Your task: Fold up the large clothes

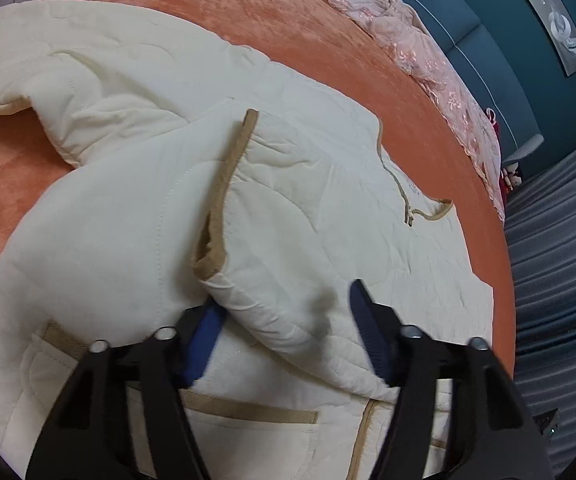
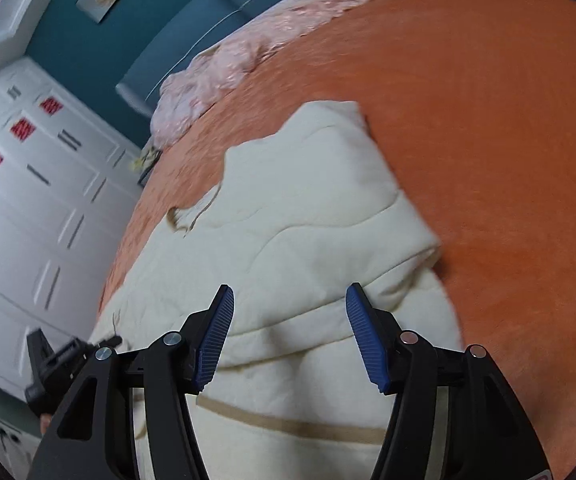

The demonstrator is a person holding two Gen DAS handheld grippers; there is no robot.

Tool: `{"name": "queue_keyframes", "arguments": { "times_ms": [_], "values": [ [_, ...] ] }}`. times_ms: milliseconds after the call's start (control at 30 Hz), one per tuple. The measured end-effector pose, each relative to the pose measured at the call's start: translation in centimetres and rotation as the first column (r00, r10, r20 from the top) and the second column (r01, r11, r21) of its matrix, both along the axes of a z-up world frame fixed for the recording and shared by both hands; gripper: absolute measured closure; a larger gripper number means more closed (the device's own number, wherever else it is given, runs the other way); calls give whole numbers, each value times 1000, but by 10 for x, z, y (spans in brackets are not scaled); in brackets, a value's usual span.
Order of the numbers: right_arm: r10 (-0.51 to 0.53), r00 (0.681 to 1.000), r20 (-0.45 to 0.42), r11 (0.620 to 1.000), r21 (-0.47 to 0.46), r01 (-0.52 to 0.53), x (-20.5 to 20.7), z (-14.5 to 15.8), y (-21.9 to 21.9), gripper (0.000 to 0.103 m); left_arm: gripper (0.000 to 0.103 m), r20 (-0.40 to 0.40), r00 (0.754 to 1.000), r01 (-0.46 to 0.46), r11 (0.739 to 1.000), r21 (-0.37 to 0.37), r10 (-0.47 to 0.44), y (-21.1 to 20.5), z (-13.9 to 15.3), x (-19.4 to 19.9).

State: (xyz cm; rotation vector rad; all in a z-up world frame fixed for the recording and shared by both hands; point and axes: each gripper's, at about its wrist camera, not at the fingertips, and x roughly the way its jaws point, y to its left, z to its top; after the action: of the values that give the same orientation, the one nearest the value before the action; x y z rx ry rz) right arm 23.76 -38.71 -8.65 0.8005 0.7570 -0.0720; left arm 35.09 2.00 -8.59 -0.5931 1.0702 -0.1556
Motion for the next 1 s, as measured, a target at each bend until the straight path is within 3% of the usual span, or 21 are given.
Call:
{"name": "queue_keyframes", "arguments": {
  "times_ms": [33, 67, 100, 133, 167, 300, 400, 433, 467, 567, 667, 700, 733, 767, 833, 867, 933, 1000],
  "values": [
    [-12, 1000, -10, 1000, 20, 13, 3, -5, -6, 50, 74, -9, 1000, 0, 1000, 19, 0, -3, 0, 2],
    [-17, 1000, -19, 999, 32, 18, 8, -8, -9, 57, 92, -3, 1000, 3, 1000, 24, -3, -3, 1, 3],
    [-20, 1000, -23, 999, 34, 21, 15, -10, -11, 65, 95, 13, 1000, 6, 1000, 20, -7, -4, 5, 3],
    [-28, 999, -25, 999, 23, 28, 20, -10, -12, 95, 96, 41, 999, 3, 1000, 26, -4, -3, 12, 2],
    [-27, 999, -21, 999, 22, 27, 23, -8, -12, 102, 96, 75, 997, -3, 999, 40, 0, -1, 21, 0],
    [-59, 997, 54, 997, 52, 56, 14, 16, -19, 102, 97, 176, 984, -25, 994, 111, 5, 12, 50, -10],
    [-54, 998, 33, 997, 51, 53, -12, 21, -14, 76, 96, 141, 990, -9, 991, 135, -10, 18, 36, -10],
    [-45, 999, 23, 998, 53, 43, -21, 17, -9, 56, 96, 122, 992, -9, 991, 135, -8, 20, 29, -9],
    [-33, 999, 8, 998, 47, 32, -27, 12, -3, 47, 96, 104, 995, -9, 991, 135, -5, 21, 21, -9],
    [16, 999, -51, 1000, 0, -16, -22, -2, 8, 47, 96, 76, 997, -7, 988, 154, -5, 22, 4, -14],
    [-5, 999, -46, 1000, 9, 5, -2, -9, 0, 51, 96, 72, 997, -7, 985, 175, -5, 20, -2, -18],
    [-20, 999, -42, 1000, 16, 20, 7, -10, -6, 56, 96, 72, 997, -6, 984, 179, -7, 21, -2, -17],
    [-26, 999, -32, 999, 24, 26, 13, -9, -12, 86, 96, 74, 997, -6, 984, 181, -8, 21, -1, -17],
    [-32, 999, -19, 999, 25, 32, 18, -5, -16, 94, 96, 77, 997, -8, 982, 189, -7, 22, -1, -16],
    [-37, 998, 59, 999, -7, 38, 15, 12, -16, 95, 96, 83, 996, -2, 982, 191, -14, 22, -1, -15],
    [-30, 997, 66, 996, -78, 35, 13, 19, -11, 96, 96, 82, 996, 6, 980, 197, -22, 21, -4, -15],
    [-22, 1000, 4, 982, -189, 23, 13, 13, 0, 96, 96, 84, 996, 20, 973, 230, -40, 16, -14, -17],
    [-18, 995, -93, 971, -239, -5, 16, -14, 6, 96, 96, 114, 992, 20, 965, 263, -51, 12, -22, -21]
  ]
}}
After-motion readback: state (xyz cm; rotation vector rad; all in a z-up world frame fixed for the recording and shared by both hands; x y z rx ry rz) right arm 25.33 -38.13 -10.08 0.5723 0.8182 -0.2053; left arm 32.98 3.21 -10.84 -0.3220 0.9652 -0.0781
